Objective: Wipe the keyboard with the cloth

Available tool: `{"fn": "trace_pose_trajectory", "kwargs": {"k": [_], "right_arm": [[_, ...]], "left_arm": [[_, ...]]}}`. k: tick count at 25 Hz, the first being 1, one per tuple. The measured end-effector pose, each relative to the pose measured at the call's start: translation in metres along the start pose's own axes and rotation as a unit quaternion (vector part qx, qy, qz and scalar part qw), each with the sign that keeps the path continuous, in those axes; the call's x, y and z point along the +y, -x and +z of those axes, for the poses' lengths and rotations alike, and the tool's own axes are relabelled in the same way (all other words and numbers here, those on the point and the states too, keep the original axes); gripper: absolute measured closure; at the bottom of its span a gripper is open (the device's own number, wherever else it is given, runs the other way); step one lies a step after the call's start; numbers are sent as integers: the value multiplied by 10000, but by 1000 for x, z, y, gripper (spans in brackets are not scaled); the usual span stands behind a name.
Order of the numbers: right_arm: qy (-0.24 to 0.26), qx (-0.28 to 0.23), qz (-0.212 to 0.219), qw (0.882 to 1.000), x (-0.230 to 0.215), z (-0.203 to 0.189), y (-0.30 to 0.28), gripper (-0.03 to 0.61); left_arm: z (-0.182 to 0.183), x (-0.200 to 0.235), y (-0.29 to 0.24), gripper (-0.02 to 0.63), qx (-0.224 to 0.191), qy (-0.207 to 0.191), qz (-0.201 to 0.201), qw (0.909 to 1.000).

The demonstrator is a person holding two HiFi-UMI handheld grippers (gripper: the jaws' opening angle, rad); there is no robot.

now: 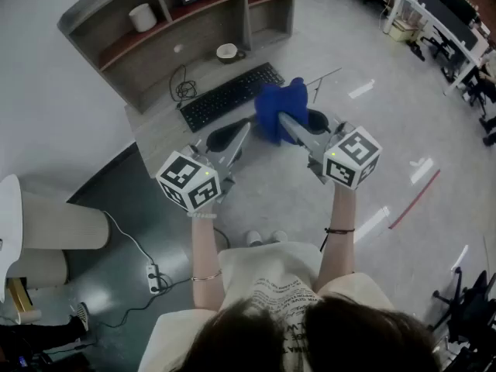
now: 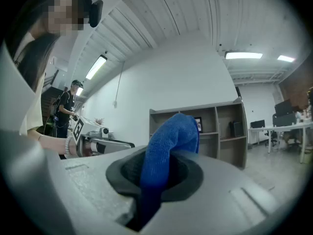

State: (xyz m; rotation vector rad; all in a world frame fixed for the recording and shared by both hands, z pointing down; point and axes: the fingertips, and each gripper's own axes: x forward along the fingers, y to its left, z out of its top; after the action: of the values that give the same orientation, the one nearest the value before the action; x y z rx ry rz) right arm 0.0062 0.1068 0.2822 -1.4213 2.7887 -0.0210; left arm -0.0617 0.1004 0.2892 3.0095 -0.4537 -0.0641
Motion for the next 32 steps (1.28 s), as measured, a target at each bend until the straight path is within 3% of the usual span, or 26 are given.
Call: {"fn": "trace_pose_trajectory", "kwargs": {"k": [17,32], "right_arm": [[-39,70,-8,10000,-23,-5,16,526],[-81,37,-287,9995,-54,-13,48,526]], "left_arm": [[-4,-9,-29,626,18,26,-82,10000],[-26,-17,-64,626,-13,268,-42,9996]]}}
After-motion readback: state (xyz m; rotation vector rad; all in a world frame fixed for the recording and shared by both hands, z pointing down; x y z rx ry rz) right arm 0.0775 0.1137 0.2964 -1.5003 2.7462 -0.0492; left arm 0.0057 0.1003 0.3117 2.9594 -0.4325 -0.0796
